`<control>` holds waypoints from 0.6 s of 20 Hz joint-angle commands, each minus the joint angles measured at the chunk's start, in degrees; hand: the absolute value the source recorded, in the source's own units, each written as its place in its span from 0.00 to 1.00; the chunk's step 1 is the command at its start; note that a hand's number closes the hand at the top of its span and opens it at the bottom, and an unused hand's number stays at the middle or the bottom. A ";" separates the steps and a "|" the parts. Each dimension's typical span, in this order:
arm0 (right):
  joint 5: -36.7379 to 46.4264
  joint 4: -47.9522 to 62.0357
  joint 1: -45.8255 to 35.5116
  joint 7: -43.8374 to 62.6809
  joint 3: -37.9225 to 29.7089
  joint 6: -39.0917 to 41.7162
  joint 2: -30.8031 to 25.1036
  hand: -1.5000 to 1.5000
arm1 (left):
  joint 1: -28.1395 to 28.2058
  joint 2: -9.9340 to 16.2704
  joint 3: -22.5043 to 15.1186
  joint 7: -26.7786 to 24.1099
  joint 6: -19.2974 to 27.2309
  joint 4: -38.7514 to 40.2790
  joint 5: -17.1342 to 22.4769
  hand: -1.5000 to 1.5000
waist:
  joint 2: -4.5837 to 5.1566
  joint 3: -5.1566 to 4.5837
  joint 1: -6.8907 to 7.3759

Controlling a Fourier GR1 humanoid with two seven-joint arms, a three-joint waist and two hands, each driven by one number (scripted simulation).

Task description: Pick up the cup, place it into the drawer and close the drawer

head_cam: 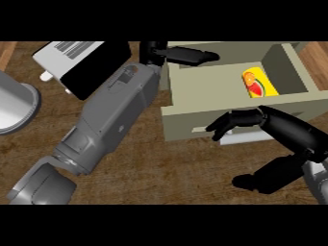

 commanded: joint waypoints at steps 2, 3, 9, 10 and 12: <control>16.02 3.25 3.93 -5.22 4.27 -4.62 -0.72 0.00 | 1.89 0.00 0.37 -3.20 -1.58 0.38 1.72 0.00 | -0.27 0.05 3.20; 19.44 6.01 2.02 -3.60 6.61 -8.57 2.74 0.00 | 3.92 0.00 -0.60 -3.37 -1.12 -1.82 2.82 0.00 | -0.58 0.01 4.39; 29.60 25.94 1.53 -14.64 10.63 -13.72 3.15 0.00 | 8.42 0.00 0.73 -5.85 -4.48 -3.81 2.10 0.00 | -0.76 0.03 7.46; 30.46 30.62 -1.48 -14.30 11.07 -14.67 5.17 0.00 | 8.00 0.72 0.97 -5.41 -4.79 -5.16 2.16 0.00 | -0.75 0.04 8.57; 33.35 37.26 -3.84 -17.98 12.27 -16.28 5.93 0.00 | 9.33 1.19 1.60 -5.18 -4.94 -5.14 2.33 0.00 | -0.63 0.04 8.20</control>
